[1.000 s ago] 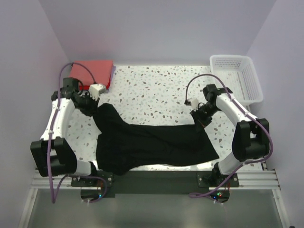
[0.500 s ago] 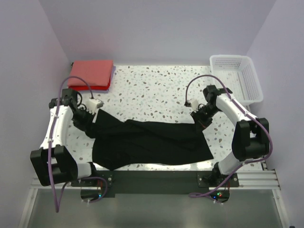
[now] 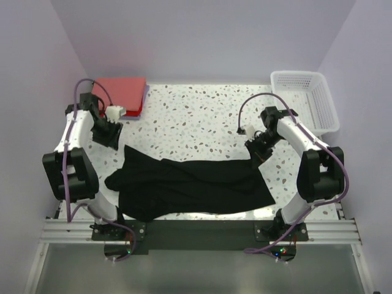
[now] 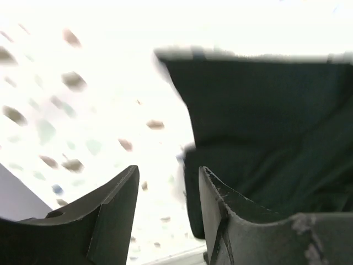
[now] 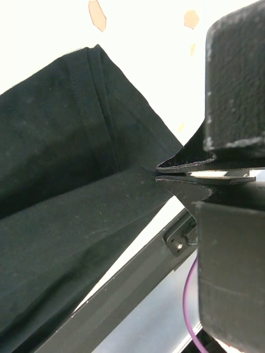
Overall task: Fold and stack the t-shirts
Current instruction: Flatten the tshirt out
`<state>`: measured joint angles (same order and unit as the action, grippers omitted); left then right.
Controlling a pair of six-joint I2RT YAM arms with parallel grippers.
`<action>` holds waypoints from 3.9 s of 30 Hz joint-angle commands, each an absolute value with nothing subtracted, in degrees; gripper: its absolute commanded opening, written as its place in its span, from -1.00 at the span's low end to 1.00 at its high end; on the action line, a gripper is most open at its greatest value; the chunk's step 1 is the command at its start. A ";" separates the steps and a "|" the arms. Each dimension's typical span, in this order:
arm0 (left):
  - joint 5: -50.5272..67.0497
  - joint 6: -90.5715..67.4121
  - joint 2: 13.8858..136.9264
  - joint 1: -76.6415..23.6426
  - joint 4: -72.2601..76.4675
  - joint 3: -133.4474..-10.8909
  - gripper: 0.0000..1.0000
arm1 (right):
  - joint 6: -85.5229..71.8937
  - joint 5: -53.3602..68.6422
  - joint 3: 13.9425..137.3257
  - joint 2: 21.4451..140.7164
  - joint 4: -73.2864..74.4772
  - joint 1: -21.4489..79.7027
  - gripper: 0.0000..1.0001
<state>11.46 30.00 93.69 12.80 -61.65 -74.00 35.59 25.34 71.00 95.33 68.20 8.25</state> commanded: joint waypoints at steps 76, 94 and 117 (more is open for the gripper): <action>19.96 2.55 58.02 12.66 6.06 -99.85 -1.00 | 16.52 7.48 107.23 63.38 21.62 5.89 -1.00; 13.35 11.25 57.30 12.57 -3.07 -109.61 -1.00 | 24.34 4.04 113.57 60.29 19.16 5.89 -1.00; 23.73 15.38 103.24 0.53 7.48 -82.24 -1.00 | 33.75 7.31 78.90 96.04 3.00 6.50 -1.00</action>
<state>25.93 14.15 96.62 0.19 0.58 -74.67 30.94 9.65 74.30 90.78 11.07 6.13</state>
